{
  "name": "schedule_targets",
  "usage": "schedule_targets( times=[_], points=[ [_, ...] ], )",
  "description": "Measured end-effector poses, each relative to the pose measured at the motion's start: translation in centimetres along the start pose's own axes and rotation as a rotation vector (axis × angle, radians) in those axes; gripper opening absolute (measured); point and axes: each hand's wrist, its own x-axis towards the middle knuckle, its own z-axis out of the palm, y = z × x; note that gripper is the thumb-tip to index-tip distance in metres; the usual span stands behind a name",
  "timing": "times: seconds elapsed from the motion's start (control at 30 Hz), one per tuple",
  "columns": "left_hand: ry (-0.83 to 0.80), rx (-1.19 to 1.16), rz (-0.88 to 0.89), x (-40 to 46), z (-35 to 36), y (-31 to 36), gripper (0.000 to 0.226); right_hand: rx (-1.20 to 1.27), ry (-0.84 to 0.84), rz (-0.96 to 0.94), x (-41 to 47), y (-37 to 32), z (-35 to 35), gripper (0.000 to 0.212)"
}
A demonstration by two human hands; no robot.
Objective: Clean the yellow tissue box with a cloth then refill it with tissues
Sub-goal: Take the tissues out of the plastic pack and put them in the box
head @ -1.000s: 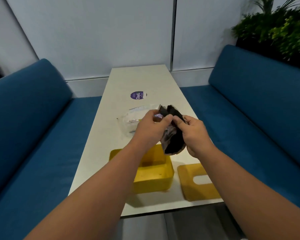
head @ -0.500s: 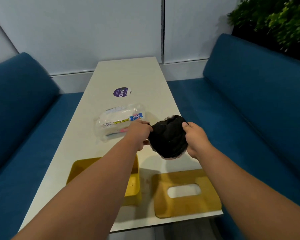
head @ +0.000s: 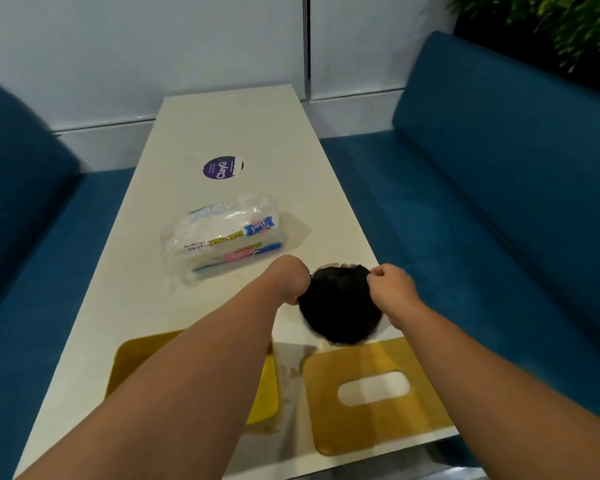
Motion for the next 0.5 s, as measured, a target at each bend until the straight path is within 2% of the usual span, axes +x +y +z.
schedule_targets(
  times=[0.13,0.23,0.33,0.4,0.5],
  points=[
    [0.039,0.054,0.059,-0.1,-2.2,-0.2,0.029,-0.052,0.080,-0.138,-0.3,-3.3,0.4,0.025],
    [0.117,-0.220,0.102,-0.8,-4.7,-0.6,0.020,-0.029,0.046,-0.252,-1.0,-7.6,2.2,0.021],
    [0.297,-0.418,0.151,-1.3,-7.8,-1.8,0.004,-0.003,0.003,-0.336,-1.4,-11.3,4.4,0.020],
    [0.408,-0.476,0.150,-1.7,-10.3,-3.6,0.009,-0.001,-0.022,-0.377,-1.3,-13.3,5.9,0.021],
    [0.647,-0.435,0.120,-2.0,-13.9,-7.2,0.018,0.011,-0.026,-0.403,-0.6,-15.5,8.2,0.024]
  ],
)
